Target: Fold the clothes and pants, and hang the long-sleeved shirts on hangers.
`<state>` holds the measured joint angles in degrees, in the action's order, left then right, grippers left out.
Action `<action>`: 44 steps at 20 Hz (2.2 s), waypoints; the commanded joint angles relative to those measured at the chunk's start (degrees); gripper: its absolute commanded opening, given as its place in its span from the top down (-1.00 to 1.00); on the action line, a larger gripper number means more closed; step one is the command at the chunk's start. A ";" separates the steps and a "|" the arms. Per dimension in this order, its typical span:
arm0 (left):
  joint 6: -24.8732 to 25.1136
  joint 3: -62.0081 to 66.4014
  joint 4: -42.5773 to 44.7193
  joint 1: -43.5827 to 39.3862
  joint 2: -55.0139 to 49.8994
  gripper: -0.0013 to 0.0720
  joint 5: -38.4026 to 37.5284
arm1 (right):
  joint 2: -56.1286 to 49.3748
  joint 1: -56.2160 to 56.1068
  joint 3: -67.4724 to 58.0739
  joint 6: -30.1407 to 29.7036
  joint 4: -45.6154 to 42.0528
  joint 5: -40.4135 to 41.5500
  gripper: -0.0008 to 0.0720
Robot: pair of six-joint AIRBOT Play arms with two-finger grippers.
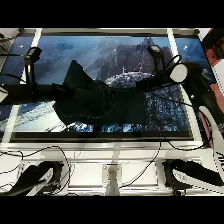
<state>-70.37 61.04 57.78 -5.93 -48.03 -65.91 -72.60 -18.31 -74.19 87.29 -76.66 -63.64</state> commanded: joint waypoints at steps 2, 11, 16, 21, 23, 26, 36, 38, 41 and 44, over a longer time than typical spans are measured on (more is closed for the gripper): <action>-5.62 -0.90 23.26 -0.92 3.52 0.85 10.08 | -0.07 -2.97 2.69 0.68 0.55 6.36 0.93; -9.16 -4.66 2.47 -2.89 -2.45 0.84 19.19 | -9.51 -5.11 2.69 5.70 14.99 21.66 0.93; -9.16 -4.66 -8.28 -2.89 -2.12 0.84 21.59 | -22.56 -14.80 2.62 5.62 28.46 27.87 0.93; -9.16 -4.68 -12.02 -2.89 -2.47 0.84 21.86 | -30.47 -24.87 -2.91 5.62 32.24 36.30 0.93; -9.16 -4.81 -12.76 -3.08 -2.93 0.84 21.79 | -32.20 -26.23 -6.54 5.60 31.30 36.52 0.93; -9.16 -4.81 -13.33 -4.85 -4.72 0.84 21.84 | -31.91 -25.27 -8.33 5.14 26.75 33.46 0.93; -9.11 -4.79 -18.12 -24.48 -21.57 0.84 31.21 | -9.03 -7.28 -8.31 4.92 -14.47 -11.85 0.93; -8.41 -4.79 -24.15 -29.53 -24.50 0.84 36.26 | -2.86 -2.54 -8.31 4.94 -15.21 -12.72 0.93; -7.17 -4.76 -27.45 -36.63 -27.93 0.83 44.35 | 3.15 3.10 -8.31 5.07 -15.04 -11.34 0.93; -4.70 -4.76 -27.41 -40.50 -29.27 -0.94 43.98 | 5.07 6.12 -8.28 5.03 -15.06 -11.34 0.93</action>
<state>-77.41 56.25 32.08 -42.02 -75.35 -25.23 -70.83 -15.79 -82.48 92.23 -90.54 -73.89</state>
